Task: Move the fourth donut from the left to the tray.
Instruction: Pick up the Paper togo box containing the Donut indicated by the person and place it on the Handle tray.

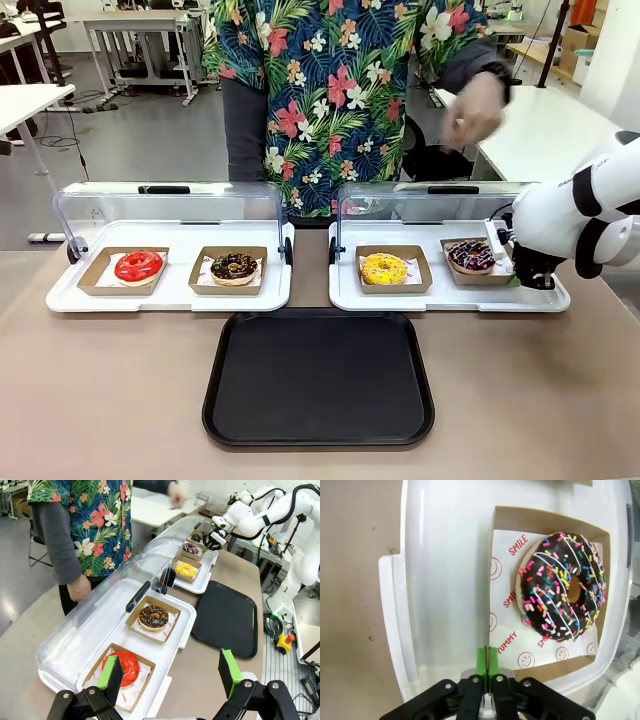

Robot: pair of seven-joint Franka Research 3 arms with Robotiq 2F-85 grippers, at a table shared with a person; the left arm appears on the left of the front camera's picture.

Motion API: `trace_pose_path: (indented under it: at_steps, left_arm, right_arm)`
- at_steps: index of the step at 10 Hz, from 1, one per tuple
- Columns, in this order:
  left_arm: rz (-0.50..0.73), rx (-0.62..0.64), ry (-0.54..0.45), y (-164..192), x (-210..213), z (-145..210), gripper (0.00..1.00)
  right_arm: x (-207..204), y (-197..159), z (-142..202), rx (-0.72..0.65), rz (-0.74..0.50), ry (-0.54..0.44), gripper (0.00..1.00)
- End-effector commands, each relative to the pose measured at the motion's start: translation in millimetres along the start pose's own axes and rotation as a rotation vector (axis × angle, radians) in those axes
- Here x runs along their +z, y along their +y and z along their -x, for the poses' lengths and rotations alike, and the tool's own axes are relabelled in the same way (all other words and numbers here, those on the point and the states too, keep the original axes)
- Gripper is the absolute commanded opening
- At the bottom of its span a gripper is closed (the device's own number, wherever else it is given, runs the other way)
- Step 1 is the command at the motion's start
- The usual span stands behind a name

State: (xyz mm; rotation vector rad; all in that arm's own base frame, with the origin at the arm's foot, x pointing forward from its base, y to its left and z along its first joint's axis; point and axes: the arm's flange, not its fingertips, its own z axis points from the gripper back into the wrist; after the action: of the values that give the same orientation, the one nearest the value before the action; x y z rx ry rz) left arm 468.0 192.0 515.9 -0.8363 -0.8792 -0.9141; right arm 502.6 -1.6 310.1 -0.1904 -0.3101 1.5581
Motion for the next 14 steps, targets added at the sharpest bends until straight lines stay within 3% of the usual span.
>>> trace_pose_path:
  at_steps: [1, 4, 8, 14]
  left_arm:
    - [0.0, -0.001, -0.004, -1.1, 0.8, -2.4, 1.0]
    - [0.0, -0.001, -0.004, -1.1, 0.8, -2.4, 1.0]
    - [0.0, -0.001, -0.004, -1.1, 0.8, -2.4, 1.0]
    - [0.0, -0.001, -0.004, -1.1, 0.8, -2.4, 1.0]
  right_arm:
    - [-4.1, 3.0, 3.1, 0.004, -0.009, 0.007, 0.0]
    - [-4.3, 3.1, 1.6, -0.001, -0.011, 0.002, 0.02]
    - [44.6, 26.2, -27.5, -0.067, 0.062, -0.034, 0.02]
    - [112.7, 92.0, -103.4, -0.174, 0.039, -0.063, 0.02]
